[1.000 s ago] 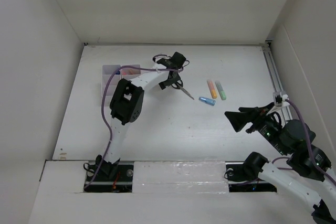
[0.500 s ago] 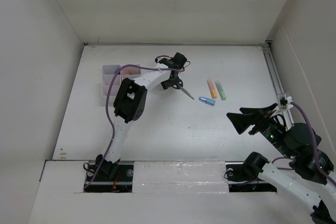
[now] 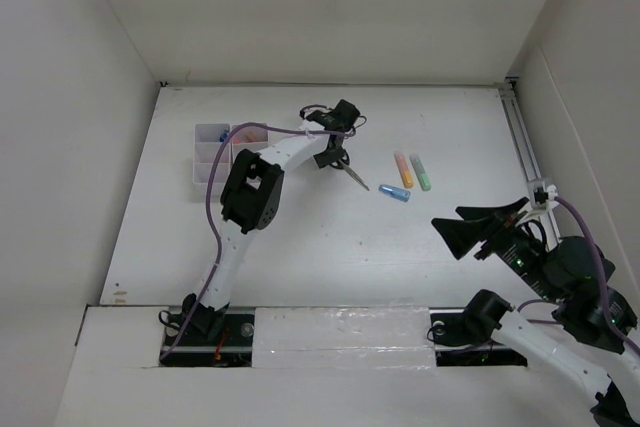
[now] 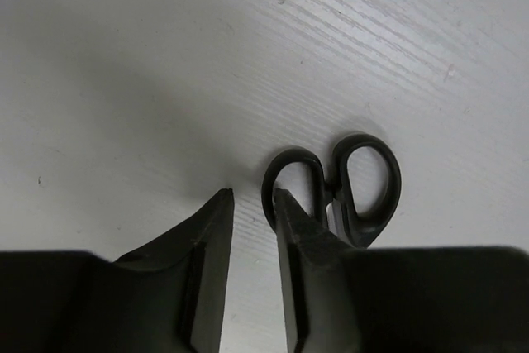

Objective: Sort the stationery into containers
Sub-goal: Grab a piece of stationery with the left arm

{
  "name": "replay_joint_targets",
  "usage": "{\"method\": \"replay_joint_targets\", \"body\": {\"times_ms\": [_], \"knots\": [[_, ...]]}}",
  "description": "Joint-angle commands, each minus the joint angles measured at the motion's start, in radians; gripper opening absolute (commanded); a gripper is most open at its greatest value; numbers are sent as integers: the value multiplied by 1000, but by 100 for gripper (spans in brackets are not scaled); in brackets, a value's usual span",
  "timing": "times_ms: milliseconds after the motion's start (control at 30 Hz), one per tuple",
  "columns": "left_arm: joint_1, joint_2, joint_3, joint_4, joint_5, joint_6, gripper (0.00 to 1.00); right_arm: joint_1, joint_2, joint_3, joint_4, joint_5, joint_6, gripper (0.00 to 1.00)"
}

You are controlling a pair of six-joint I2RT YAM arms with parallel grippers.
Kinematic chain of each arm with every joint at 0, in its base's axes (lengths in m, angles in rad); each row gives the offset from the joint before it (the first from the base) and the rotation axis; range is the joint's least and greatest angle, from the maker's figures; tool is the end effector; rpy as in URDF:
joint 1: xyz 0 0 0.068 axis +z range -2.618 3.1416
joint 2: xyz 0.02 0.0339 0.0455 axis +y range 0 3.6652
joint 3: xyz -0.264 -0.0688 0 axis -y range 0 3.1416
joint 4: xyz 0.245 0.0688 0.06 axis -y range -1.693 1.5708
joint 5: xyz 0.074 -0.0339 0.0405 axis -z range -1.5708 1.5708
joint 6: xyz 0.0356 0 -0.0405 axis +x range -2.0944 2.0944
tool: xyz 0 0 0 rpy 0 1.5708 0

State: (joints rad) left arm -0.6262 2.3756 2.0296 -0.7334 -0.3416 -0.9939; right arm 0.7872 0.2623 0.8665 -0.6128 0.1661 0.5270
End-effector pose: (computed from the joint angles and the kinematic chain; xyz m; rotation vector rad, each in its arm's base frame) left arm 0.4217 -0.2903 0.1751 -0.5762 2.4935 -0.1604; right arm 0.0336 0.0254 0.3696 -0.0789 1.6501 0.8885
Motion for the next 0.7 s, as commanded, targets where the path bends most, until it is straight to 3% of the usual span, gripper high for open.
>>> {"method": "replay_joint_targets", "body": {"times_ms": [0,67,233,367,667], "knots": [[-3,50,-6,-14,24,6,21,9,-18,19,45,-11,-13,96],[-3,60,-16,-3,49,24,0,9,-18,28,45,-2,-13,96],[-3,60,-40,38,93,73,0,9,-18,49,36,-2,-22,96],[-3,-38,-107,129,93,154,0,9,-9,49,36,-2,-22,96],[-40,-341,-129,166,-125,285,0,9,9,49,27,10,-22,96]]}}
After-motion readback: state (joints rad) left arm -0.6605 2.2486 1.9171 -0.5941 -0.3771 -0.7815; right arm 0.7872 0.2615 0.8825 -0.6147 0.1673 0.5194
